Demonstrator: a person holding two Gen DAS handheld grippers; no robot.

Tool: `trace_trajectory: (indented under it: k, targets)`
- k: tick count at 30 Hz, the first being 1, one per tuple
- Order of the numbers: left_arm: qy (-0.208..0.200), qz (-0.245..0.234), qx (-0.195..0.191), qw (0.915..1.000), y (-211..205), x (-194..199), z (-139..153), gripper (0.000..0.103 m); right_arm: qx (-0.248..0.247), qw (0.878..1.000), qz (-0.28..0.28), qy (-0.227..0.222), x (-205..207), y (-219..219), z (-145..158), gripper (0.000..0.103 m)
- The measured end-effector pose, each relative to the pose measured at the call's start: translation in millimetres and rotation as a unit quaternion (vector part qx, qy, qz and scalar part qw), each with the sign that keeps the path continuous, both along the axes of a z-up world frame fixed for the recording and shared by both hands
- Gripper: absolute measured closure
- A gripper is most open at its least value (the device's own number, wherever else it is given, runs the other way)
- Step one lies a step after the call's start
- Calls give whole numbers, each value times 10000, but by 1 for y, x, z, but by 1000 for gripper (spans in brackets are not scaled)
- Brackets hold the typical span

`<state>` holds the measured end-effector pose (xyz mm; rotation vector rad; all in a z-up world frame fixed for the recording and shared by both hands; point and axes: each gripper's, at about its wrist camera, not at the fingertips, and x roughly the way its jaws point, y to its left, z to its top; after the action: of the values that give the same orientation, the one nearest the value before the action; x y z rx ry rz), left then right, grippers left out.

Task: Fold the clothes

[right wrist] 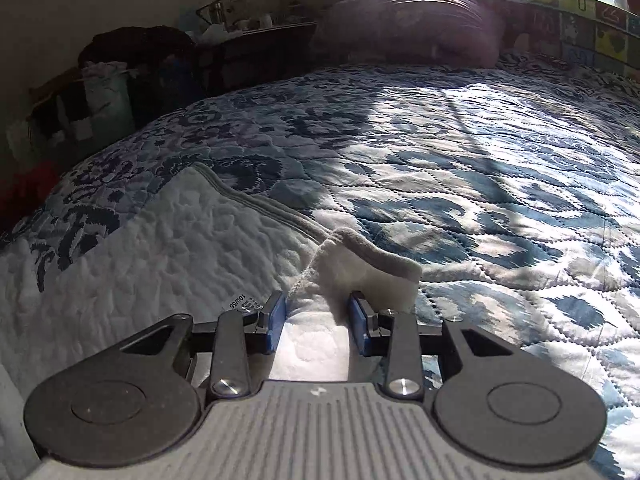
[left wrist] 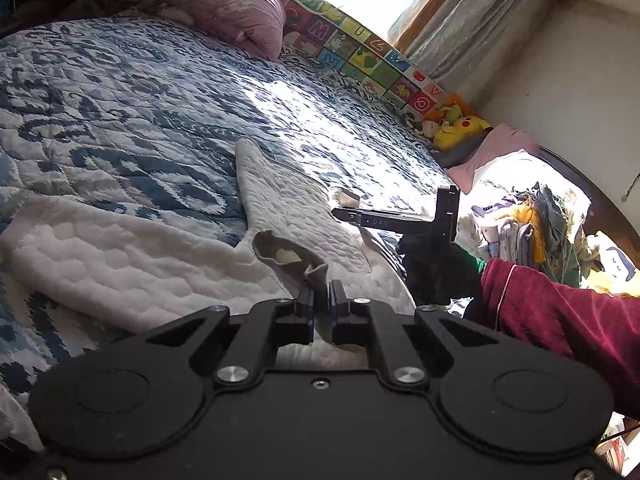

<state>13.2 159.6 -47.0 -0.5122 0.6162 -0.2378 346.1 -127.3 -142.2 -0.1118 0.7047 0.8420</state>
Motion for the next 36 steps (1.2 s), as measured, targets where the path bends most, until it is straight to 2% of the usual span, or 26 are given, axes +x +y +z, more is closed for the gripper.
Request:
trace_trajectory:
  k: [3, 9, 15, 18, 21, 24, 27, 30, 34, 36]
  targets:
    - [-57, -37, 46, 10000, -7, -3, 6, 98, 108, 9996, -135, 237, 3, -1, 9, 64]
    - [-183, -79, 68, 9998, -14, -11, 12, 98, 1026, 9919, -667, 337, 10, -33, 24, 67]
    - [-125, -155, 40, 9998, -14, -6, 7, 98, 1218, 9865, -1031, 371, 26, -42, 20, 75]
    - [-63, -143, 16, 9999, -11, -3, 3, 98, 671, 9927, -920, 389, 37, -22, 8, 79]
    - [-34, -117, -39, 9999, -7, 0, 0, 98, 13, 9978, -660, 32, 37, 3, -2, 79]
    - [-33, -117, -65, 9999, -6, 2, -1, 98, -183, 9981, -587, -47, 34, 9, -3, 79]
    - [-53, -119, -69, 9999, -10, 3, 2, 98, -487, 9974, -501, -157, 29, 15, 2, 79]
    - [-166, -165, -33, 9997, -16, 0, 11, 98, -952, 9938, -417, -387, 18, 27, 21, 78]
    - [-319, -234, 62, 9992, -29, -2, 23, 98, 88, 9974, -640, -331, -9, -7, 55, 71]
    - [-379, -262, 65, 9989, -35, -1, 28, 98, 250, 9965, -715, -342, -27, -24, 62, 71]
